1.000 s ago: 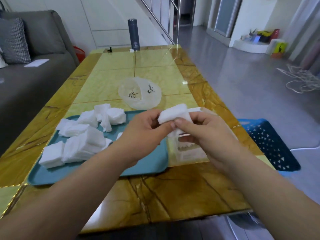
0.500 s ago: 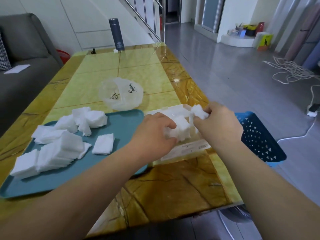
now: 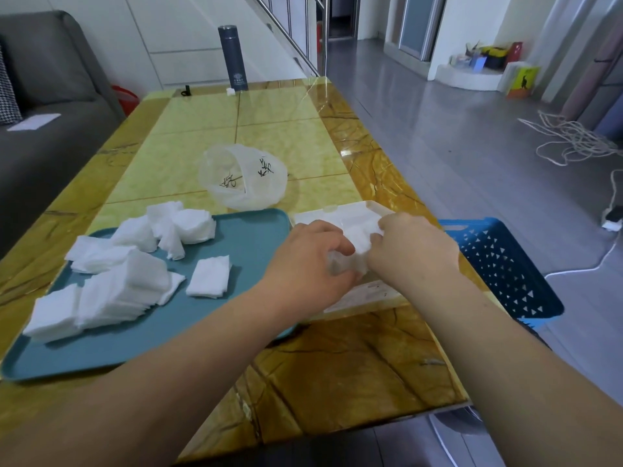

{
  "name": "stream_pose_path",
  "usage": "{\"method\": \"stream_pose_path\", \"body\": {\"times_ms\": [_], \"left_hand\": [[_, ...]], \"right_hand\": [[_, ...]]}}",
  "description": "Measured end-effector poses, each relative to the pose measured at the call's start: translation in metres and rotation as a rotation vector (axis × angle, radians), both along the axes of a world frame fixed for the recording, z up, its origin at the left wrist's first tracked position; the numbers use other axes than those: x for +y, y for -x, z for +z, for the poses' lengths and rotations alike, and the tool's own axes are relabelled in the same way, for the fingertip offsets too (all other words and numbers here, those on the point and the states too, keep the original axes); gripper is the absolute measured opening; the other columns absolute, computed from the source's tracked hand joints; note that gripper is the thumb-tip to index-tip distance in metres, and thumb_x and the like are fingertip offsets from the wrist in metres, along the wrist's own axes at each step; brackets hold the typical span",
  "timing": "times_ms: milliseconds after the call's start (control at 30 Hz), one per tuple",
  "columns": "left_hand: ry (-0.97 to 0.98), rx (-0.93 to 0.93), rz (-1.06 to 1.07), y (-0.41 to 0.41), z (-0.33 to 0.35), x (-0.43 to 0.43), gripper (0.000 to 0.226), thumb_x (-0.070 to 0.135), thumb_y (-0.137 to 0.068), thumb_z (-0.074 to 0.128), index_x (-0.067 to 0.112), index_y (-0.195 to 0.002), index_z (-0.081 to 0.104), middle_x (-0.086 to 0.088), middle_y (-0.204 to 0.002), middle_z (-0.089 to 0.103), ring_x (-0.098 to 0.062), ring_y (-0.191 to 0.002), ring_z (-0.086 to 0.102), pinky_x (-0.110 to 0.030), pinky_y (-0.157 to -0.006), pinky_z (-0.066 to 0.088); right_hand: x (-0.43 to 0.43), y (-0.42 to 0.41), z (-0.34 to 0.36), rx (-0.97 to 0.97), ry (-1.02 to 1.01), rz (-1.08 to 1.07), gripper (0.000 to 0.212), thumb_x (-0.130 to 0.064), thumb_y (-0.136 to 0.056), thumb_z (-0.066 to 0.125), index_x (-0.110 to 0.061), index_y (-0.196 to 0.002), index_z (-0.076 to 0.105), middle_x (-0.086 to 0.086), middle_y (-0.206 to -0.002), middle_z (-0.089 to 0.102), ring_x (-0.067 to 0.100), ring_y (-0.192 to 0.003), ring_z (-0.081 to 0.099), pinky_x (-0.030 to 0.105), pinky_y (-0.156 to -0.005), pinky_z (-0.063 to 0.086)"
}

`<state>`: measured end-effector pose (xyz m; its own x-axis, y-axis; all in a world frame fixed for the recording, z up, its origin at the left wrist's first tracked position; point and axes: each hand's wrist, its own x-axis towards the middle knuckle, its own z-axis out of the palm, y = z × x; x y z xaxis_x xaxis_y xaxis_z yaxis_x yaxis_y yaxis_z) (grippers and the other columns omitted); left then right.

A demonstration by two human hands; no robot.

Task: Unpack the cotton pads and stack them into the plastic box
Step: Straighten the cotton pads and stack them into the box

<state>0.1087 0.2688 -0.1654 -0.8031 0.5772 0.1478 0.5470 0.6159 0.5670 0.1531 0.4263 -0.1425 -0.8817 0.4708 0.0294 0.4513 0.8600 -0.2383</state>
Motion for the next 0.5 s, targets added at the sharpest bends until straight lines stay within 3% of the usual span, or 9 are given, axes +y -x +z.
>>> {"method": "stream_pose_path", "body": {"times_ms": [100,200,267,400,500], "left_hand": [[-0.001,0.001,-0.001,0.000,0.000,-0.001,0.031,0.046,-0.084,0.078,0.034,-0.112,0.072,0.018,-0.131,0.056,-0.010,-0.126,0.045,-0.031,-0.108,0.039],[-0.012,0.003,0.004,0.000,-0.001,0.000,0.030,0.044,-0.084,0.078,0.033,-0.111,0.072,0.017,-0.131,0.057,-0.011,-0.126,0.046,-0.033,-0.108,0.040],[-0.020,0.006,0.008,0.000,-0.002,-0.001,0.028,0.043,-0.085,0.077,0.032,-0.110,0.073,0.017,-0.131,0.057,-0.012,-0.126,0.047,-0.033,-0.107,0.040],[-0.040,0.026,-0.029,-0.003,-0.005,-0.005,0.023,0.039,-0.090,0.074,0.032,-0.113,0.073,0.017,-0.136,0.056,-0.011,-0.128,0.047,-0.031,-0.108,0.040],[-0.176,0.030,-0.010,-0.008,-0.003,-0.022,0.019,0.025,-0.094,0.071,0.027,-0.112,0.074,0.014,-0.138,0.057,-0.007,-0.121,0.053,-0.029,-0.106,0.042]], "right_hand": [[0.002,-0.001,0.001,0.011,0.018,0.001,0.006,-0.021,-0.093,0.053,-0.023,-0.088,0.055,-0.007,-0.088,0.055,0.021,-0.071,0.055,0.026,-0.050,0.033],[0.001,-0.001,-0.002,-0.021,0.077,0.009,0.020,-0.013,-0.090,0.054,-0.018,-0.070,0.051,0.000,-0.073,0.052,0.019,-0.062,0.044,0.026,-0.049,0.029],[-0.001,-0.001,-0.003,-0.028,0.087,0.024,0.024,-0.012,-0.088,0.055,-0.017,-0.066,0.048,0.001,-0.071,0.049,0.024,-0.067,0.044,0.027,-0.049,0.027],[-0.007,-0.002,0.001,0.039,0.059,0.047,0.027,-0.016,-0.090,0.054,-0.018,-0.067,0.041,0.004,-0.083,0.046,0.028,-0.084,0.051,0.032,-0.061,0.038],[-0.020,-0.002,0.011,0.109,-0.020,0.061,0.012,-0.016,-0.091,0.054,-0.017,-0.081,0.050,0.003,-0.096,0.045,0.029,-0.095,0.051,0.036,-0.073,0.040]]}}
